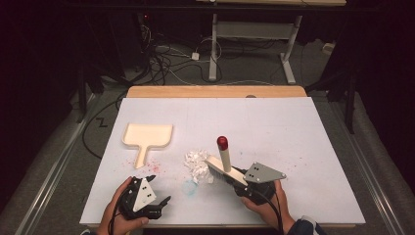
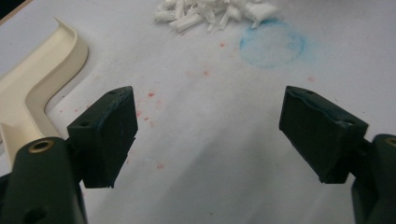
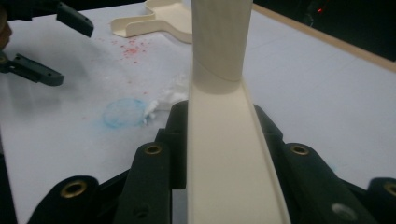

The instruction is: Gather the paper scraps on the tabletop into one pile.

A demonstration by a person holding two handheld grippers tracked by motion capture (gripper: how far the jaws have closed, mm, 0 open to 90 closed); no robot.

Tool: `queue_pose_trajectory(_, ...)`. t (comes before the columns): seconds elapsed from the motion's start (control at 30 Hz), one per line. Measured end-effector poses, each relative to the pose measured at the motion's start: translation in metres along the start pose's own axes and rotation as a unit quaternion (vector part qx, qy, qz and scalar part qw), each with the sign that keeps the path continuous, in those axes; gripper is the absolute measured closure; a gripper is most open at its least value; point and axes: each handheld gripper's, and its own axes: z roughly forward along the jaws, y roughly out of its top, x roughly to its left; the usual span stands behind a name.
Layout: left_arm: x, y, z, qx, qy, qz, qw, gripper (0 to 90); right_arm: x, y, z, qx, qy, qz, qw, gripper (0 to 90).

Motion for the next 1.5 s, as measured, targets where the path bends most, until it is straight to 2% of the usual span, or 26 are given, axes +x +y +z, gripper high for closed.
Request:
queue_pose_trajectory(0.17, 0.0, 0.0, 0.0, 0.002, 0.002, -0.001, 1.0, 18.4, -0.013, 0.002, -0.016, -0.011, -0.011, 0.004, 0.9999, 67.9)
queue_pose_trajectory(0.3, 0.0, 0.0, 0.0, 0.005, 0.005, 0.0, 1.0, 18.4, -0.027, 0.0, -0.033, -0.027, -0.006, 0.01, 0.9996, 67.9)
queue_pose_trajectory(0.43, 0.001, -0.001, 0.0, 0.005, 0.008, -0.005, 0.9999, 18.4, -0.04, -0.006, -0.046, -0.021, -0.006, 0.019, 0.9996, 67.9)
queue_pose_trajectory(0.53, 0.002, -0.001, -0.001, 0.004, 0.009, -0.005, 0.9999, 18.4, -0.046, -0.01, -0.056, -0.02, 0.003, 0.012, 0.9997, 67.9)
queue_pose_trajectory(0.73, 0.002, -0.001, -0.001, 0.003, 0.012, -0.008, 0.9999, 18.4, -0.054, -0.021, -0.078, -0.007, 0.014, 0.007, 0.9998, 67.8)
queue_pose_trajectory(0.9, 0.001, 0.0, 0.0, 0.005, 0.012, -0.005, 0.9999, 18.4, -0.055, -0.026, -0.096, 0.007, 0.024, 0.004, 0.9997, 67.8)
queue_pose_trajectory(1.0, 0.002, 0.0, 0.0, 0.007, 0.012, -0.007, 0.9999, 18.4, -0.056, -0.029, -0.107, 0.025, 0.048, 0.006, 0.9985, 67.9)
queue_pose_trajectory(1.07, 0.002, 0.0, 0.0, 0.008, 0.01, -0.008, 0.9999, 18.5, -0.057, -0.03, -0.112, 0.042, 0.057, 0.003, 0.9975, 67.9)
queue_pose_trajectory(1.27, 0.0, 0.001, 0.0, 0.007, 0.01, -0.004, 0.9999, 18.6, -0.067, -0.034, -0.12, 0.091, 0.082, 0.039, 0.9917, 67.9)
queue_pose_trajectory(1.33, -0.001, 0.002, 0.001, 0.007, 0.009, -0.005, 0.9999, 18.6, -0.074, -0.035, -0.117, 0.121, 0.101, 0.064, 0.9855, 67.9)
queue_pose_trajectory(1.4, -0.001, 0.002, 0.002, 0.008, 0.006, -0.004, 0.9999, 18.6, -0.083, -0.036, -0.112, 0.135, 0.104, 0.079, 0.9822, 67.8)
queue_pose_trajectory(1.43, -0.001, 0.002, 0.002, 0.008, 0.004, -0.003, 1.0, 18.6, -0.09, -0.036, -0.107, 0.151, 0.115, 0.087, 0.9779, 67.8)
queue_pose_trajectory(1.5, -0.001, 0.003, 0.003, 0.008, -0.003, -0.002, 1.0, 18.6, -0.105, -0.034, -0.096, 0.172, 0.121, 0.098, 0.9726, 67.7)
